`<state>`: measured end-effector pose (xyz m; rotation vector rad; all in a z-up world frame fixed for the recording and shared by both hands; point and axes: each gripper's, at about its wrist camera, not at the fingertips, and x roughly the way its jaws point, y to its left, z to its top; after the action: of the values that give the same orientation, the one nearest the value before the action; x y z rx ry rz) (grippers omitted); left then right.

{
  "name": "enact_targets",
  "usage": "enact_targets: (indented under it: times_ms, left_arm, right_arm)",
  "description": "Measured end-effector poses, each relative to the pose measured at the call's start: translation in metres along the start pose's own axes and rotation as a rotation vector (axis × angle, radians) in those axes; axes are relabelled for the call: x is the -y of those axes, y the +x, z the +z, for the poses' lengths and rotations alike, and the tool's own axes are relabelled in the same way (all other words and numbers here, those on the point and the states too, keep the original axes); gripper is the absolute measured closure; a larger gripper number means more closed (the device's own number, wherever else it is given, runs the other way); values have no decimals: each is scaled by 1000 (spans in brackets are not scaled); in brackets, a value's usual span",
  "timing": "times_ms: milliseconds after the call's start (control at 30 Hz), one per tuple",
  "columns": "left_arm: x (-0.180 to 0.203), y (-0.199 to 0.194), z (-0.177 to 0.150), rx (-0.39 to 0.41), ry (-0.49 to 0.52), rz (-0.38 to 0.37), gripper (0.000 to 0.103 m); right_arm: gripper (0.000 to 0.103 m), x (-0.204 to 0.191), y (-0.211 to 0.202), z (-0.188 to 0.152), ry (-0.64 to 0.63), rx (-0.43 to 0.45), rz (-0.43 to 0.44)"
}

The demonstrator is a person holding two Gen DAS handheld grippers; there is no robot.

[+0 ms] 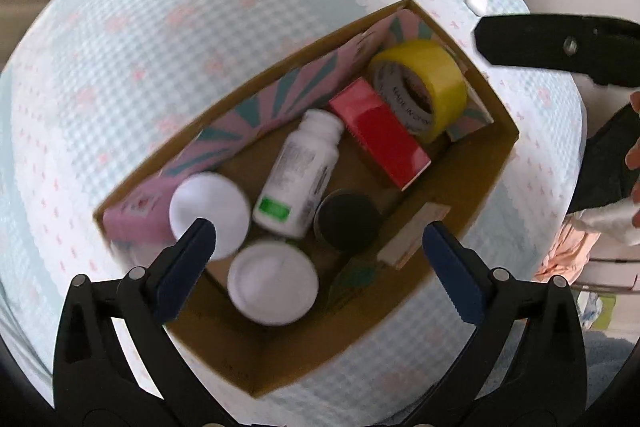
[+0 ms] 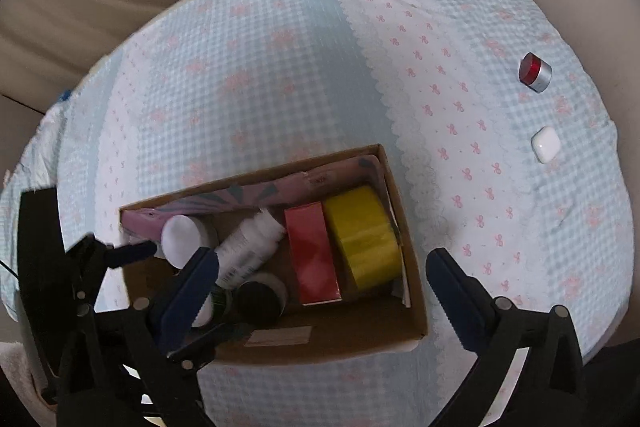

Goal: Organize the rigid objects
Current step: 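Lower the jar and tape into the box and open both tools, then move both tools back toward the red-capped tin and white case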

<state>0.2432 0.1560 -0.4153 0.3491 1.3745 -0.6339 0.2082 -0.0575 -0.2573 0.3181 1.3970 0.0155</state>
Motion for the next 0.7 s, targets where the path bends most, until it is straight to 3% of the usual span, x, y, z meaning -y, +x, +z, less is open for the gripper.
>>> enact_targets:
  times_ms: [367,700]
  left_arm:
    - [-12,-33,-26,47,-96,27,0]
    - [-1,-102,-47,150,-141,83,0]
  right_arm:
    - [0,-7,-17,-8,-32,29,22]
    - [0,-25,-64,-19,-104,94,51]
